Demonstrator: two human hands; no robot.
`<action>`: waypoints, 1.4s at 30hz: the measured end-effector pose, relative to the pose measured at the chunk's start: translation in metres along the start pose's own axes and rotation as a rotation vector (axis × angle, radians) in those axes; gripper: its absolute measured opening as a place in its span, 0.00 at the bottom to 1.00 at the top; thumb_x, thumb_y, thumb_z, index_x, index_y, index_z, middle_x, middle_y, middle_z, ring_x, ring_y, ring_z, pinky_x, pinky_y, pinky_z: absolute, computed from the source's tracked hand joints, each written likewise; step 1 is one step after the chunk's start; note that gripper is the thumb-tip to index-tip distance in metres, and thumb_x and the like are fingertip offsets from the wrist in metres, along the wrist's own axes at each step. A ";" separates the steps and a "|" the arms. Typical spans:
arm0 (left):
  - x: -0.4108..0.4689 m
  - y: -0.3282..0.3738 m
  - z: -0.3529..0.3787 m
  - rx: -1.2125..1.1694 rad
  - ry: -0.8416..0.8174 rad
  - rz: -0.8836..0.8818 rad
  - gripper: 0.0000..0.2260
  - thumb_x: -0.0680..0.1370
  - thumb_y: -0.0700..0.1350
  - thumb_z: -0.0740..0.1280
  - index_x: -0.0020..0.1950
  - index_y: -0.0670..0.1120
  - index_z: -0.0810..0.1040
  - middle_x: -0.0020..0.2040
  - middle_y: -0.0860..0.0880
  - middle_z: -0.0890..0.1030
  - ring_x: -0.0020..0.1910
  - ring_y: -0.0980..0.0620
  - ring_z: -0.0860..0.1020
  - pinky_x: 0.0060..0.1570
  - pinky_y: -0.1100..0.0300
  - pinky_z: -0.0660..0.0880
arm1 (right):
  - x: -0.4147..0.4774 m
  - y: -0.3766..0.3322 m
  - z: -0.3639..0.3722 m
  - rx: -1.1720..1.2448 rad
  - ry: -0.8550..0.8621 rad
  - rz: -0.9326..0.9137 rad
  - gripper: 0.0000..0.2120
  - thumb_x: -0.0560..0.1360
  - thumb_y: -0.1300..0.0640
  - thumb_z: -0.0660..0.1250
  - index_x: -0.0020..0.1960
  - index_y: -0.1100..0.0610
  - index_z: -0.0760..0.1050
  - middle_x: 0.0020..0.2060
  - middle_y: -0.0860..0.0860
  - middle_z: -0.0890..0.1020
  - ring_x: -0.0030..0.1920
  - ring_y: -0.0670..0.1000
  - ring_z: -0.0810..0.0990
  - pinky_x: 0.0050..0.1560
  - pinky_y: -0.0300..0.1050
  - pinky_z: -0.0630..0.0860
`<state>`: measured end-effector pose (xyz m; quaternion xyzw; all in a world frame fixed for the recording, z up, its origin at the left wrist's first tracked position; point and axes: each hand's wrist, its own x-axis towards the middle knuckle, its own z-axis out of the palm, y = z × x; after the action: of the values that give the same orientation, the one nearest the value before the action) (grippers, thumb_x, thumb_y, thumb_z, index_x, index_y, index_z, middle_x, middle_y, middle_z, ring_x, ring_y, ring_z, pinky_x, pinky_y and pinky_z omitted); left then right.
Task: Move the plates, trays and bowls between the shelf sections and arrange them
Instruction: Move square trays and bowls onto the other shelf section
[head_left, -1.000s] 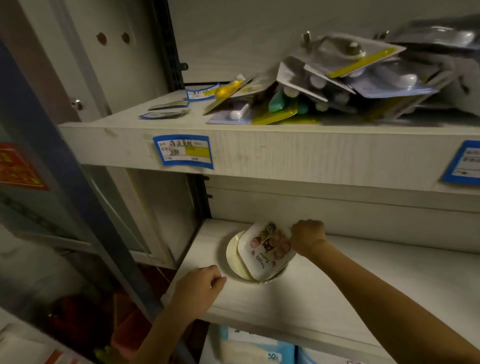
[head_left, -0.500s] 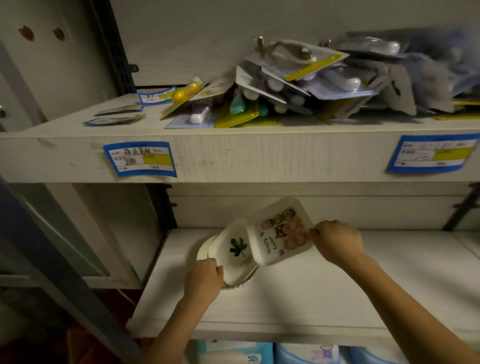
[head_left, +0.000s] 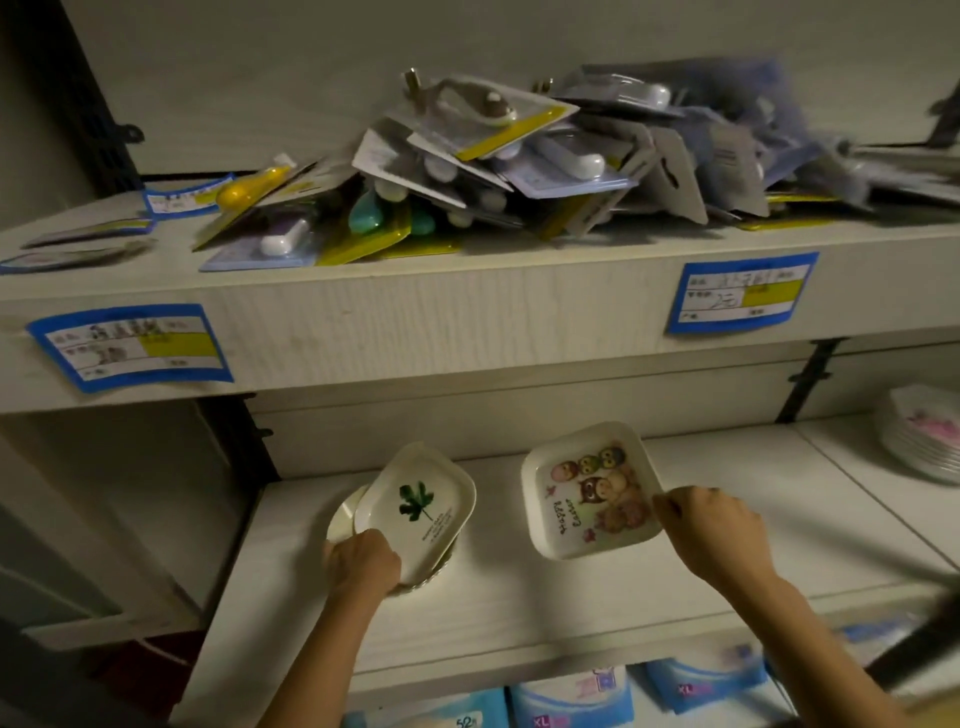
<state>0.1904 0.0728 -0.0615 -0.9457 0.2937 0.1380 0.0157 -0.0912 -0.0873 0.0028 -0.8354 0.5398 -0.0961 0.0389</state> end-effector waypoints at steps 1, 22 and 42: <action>0.001 0.000 0.000 -0.011 -0.016 -0.015 0.11 0.78 0.47 0.58 0.53 0.45 0.77 0.54 0.46 0.82 0.56 0.48 0.78 0.55 0.60 0.66 | -0.002 0.002 0.000 -0.002 -0.002 0.014 0.17 0.78 0.49 0.53 0.46 0.52 0.80 0.37 0.51 0.79 0.35 0.52 0.76 0.33 0.42 0.69; -0.012 0.011 -0.035 -0.341 0.173 0.213 0.15 0.80 0.45 0.52 0.38 0.42 0.72 0.34 0.47 0.72 0.39 0.47 0.69 0.55 0.52 0.62 | -0.057 0.046 -0.014 0.202 -0.059 0.331 0.17 0.79 0.49 0.55 0.44 0.56 0.79 0.38 0.53 0.82 0.38 0.54 0.80 0.43 0.52 0.80; -0.169 0.239 0.001 -0.436 0.186 0.728 0.18 0.80 0.43 0.53 0.29 0.48 0.64 0.28 0.51 0.69 0.37 0.46 0.71 0.48 0.58 0.59 | -0.157 0.285 -0.077 0.366 0.025 0.601 0.23 0.78 0.51 0.59 0.25 0.54 0.68 0.24 0.50 0.73 0.29 0.53 0.73 0.31 0.46 0.65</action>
<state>-0.0767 -0.0315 -0.0048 -0.7700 0.5724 0.1073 -0.2607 -0.4244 -0.0601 0.0113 -0.6172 0.7357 -0.1859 0.2080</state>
